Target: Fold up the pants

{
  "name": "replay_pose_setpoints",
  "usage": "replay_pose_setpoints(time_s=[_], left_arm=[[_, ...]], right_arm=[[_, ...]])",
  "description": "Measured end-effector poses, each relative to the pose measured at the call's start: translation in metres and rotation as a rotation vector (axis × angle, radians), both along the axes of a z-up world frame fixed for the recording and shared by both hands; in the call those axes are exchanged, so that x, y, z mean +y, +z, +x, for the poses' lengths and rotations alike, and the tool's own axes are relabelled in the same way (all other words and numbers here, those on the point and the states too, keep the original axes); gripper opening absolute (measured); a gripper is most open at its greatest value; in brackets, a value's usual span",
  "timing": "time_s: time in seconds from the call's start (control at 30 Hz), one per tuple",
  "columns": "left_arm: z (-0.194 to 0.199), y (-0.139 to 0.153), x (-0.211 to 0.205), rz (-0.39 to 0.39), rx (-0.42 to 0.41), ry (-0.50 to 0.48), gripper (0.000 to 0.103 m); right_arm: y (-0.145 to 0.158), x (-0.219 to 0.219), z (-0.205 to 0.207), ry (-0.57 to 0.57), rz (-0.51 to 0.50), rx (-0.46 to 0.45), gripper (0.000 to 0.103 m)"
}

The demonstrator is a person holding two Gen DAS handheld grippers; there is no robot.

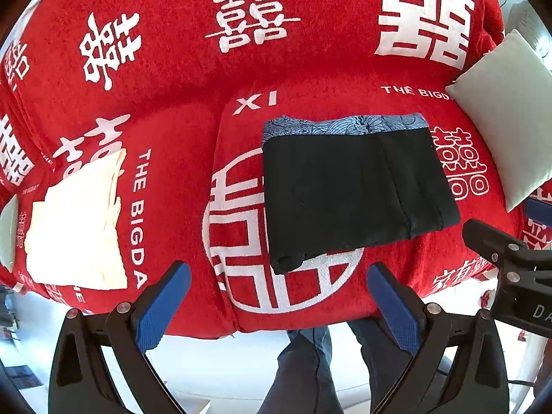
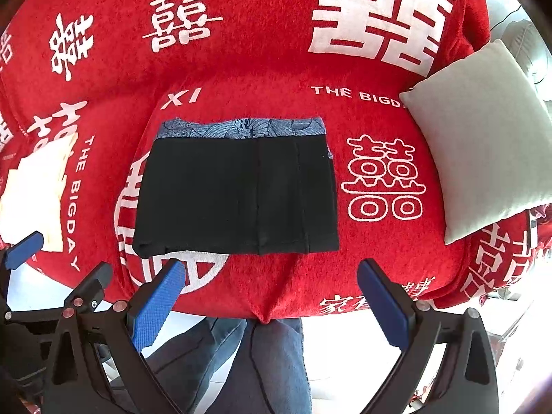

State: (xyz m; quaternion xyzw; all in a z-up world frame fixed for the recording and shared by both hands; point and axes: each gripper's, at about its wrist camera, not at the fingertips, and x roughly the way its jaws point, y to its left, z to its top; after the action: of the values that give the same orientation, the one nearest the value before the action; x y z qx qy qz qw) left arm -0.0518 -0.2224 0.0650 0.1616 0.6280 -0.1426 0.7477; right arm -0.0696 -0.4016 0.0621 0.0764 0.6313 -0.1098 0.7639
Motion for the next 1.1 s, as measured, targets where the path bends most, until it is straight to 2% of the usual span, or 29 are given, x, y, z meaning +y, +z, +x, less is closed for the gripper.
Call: replay_pose_setpoints(time_s=[0.53,1.1], left_arm=[[0.002,-0.004,0.0,0.012,-0.002,0.009,0.103],[0.007,-0.01,-0.001,0.039,-0.011,0.063,0.103]], right_arm=[[-0.002,-0.003,0.003,0.002,-0.011,0.004,0.1],[-0.007,-0.015,0.004,-0.006,-0.027,0.001,0.1]])
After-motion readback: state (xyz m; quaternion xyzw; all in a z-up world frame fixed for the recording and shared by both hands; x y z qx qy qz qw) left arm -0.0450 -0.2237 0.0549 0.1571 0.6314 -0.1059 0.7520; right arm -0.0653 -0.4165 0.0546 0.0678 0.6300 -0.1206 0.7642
